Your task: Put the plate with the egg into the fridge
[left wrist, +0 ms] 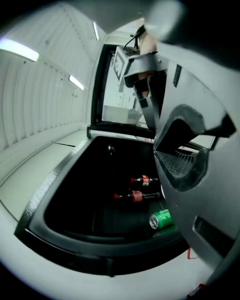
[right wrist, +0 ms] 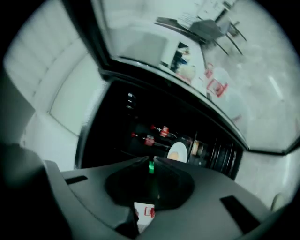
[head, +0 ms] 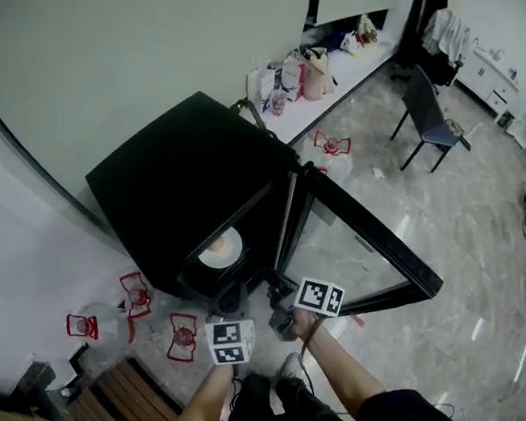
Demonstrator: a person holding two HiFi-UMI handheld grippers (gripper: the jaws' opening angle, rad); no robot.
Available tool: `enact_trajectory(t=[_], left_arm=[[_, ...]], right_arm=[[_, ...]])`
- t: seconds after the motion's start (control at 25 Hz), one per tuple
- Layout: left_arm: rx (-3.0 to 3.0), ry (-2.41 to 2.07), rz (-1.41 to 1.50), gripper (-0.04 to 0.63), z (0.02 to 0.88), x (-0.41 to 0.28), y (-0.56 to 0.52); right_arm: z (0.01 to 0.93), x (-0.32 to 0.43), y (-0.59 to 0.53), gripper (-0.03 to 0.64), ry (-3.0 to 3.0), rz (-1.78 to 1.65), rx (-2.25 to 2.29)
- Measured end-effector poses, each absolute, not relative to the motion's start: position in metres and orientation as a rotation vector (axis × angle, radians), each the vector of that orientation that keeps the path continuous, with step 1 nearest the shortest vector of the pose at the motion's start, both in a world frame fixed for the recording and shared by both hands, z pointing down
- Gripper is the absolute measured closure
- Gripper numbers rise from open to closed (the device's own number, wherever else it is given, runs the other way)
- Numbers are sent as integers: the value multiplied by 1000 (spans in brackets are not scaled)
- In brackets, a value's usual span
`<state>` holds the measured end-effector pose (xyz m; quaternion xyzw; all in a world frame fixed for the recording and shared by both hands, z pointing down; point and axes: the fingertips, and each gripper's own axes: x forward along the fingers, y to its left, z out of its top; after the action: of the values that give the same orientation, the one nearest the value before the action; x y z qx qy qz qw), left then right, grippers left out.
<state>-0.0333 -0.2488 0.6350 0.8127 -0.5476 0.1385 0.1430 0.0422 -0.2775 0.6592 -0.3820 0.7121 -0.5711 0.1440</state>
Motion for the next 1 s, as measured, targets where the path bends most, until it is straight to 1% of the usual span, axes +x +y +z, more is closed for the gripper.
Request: enact_trajectory(t=[0.08,0.28,0.48,0.76,0.88,1.0], left_arm=[[2420,-1513,368,586,605,-14,-245],[2613,-1278,305,586,541,46,-216],[2781,-954,291,586,518,120,-169],[2853,-634,333,586,526,201,-113],[2856,-614,345,586,527,225,-100],[2843,-649,336,586,521,245,-95]], right_arm=[[621,61,-257,606,2149,-1481,-1142],[555,122,-190,609,2303,-1078,-1308],[517,203,-115,609,2332,-716,-1541],[516,311,-61,609,2315,-553,-1786],[514,357,-65,609,2345,-528,-1819],[504,396,-85,609,2427,-503,-1736]])
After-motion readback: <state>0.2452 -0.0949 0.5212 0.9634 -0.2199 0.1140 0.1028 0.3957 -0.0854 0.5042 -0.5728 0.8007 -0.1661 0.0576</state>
